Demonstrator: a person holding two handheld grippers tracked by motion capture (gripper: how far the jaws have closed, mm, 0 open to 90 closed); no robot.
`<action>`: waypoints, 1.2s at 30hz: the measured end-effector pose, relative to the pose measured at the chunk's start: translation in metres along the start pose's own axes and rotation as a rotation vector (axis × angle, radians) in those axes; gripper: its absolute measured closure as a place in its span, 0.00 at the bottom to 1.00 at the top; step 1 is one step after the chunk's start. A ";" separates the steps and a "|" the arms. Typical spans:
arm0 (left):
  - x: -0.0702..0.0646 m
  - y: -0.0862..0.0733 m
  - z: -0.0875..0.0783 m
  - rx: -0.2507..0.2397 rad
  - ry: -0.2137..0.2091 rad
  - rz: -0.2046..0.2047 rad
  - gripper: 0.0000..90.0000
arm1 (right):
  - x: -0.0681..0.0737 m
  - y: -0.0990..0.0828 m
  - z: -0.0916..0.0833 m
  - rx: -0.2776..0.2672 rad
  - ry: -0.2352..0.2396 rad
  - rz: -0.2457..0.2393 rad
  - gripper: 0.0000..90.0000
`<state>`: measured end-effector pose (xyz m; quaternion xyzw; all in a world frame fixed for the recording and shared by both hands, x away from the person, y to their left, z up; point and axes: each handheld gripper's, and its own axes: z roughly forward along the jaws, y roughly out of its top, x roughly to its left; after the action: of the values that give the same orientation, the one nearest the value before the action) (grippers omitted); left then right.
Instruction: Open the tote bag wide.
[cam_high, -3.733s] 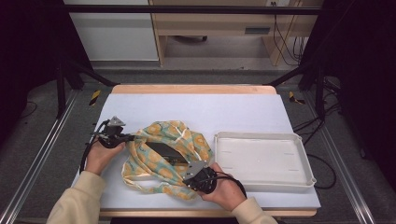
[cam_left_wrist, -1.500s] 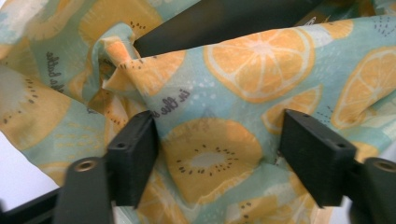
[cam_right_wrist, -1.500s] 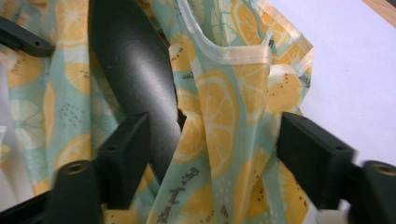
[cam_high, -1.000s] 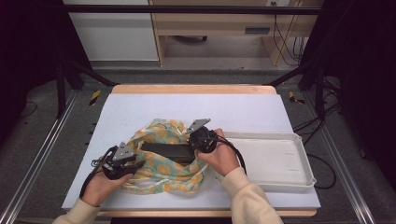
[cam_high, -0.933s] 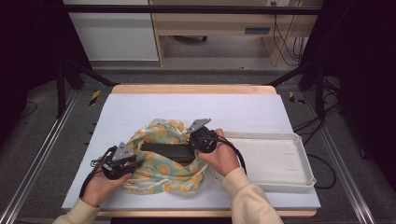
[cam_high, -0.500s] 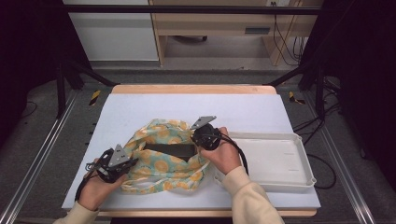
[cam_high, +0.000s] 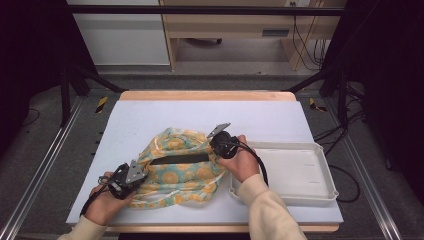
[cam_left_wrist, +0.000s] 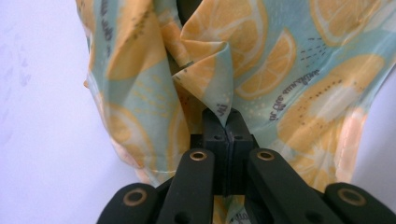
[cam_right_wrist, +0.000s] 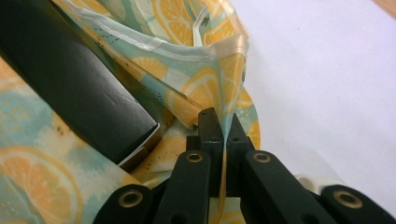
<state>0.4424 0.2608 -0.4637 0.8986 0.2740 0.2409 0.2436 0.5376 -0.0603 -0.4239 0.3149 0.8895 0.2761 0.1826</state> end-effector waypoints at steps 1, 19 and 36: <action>0.000 0.000 0.000 0.005 0.001 0.000 1.00 | 0.000 0.000 0.001 0.011 -0.002 -0.002 1.00; 0.011 -0.005 0.002 -0.002 0.031 -0.012 1.00 | -0.002 -0.005 0.008 0.078 -0.008 -0.012 1.00; 0.021 -0.009 0.004 -0.011 0.039 -0.037 1.00 | -0.003 -0.011 0.009 0.094 -0.005 -0.007 1.00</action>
<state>0.4565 0.2792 -0.4659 0.8871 0.2941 0.2553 0.2476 0.5396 -0.0663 -0.4369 0.3205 0.9022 0.2328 0.1708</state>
